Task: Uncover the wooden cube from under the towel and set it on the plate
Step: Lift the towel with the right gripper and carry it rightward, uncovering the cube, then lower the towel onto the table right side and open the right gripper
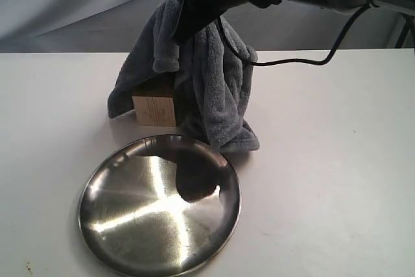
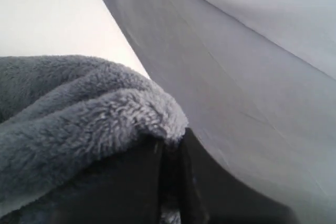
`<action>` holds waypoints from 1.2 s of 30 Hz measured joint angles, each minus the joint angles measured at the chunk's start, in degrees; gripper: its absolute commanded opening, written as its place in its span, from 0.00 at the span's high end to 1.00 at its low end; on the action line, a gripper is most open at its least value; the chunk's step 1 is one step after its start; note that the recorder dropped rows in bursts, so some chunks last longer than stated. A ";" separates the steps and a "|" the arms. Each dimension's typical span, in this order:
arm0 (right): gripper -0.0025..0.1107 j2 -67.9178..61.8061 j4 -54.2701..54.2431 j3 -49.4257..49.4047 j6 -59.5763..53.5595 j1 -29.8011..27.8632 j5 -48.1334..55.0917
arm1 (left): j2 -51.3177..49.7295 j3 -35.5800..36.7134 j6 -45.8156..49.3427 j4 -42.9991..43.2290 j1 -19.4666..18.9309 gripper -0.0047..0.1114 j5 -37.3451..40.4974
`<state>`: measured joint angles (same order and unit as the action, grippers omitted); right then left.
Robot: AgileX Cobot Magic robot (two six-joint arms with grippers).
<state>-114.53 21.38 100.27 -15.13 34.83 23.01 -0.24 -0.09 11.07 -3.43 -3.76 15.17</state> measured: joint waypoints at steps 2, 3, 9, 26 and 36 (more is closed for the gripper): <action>0.98 0.00 4.08 0.00 4.68 0.00 -1.24 | 0.00 0.00 0.00 0.00 0.00 0.96 0.00; 0.98 0.00 7.20 0.00 7.29 0.00 -1.66 | 0.00 0.00 0.00 0.00 0.00 0.96 0.00; 0.98 0.00 18.26 0.00 19.57 -2.16 -2.11 | 0.00 0.00 0.00 0.00 0.00 0.96 0.00; 0.98 1.38 19.19 0.00 25.79 -9.23 -1.57 | 0.00 0.00 0.00 0.00 0.00 0.96 0.00; 0.98 7.71 19.37 0.00 22.99 -10.71 10.63 | 0.00 0.00 0.00 0.00 0.00 0.96 0.00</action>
<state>-106.82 40.75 100.27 7.86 24.13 33.64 -0.24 -0.09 11.07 -3.43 -3.76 15.17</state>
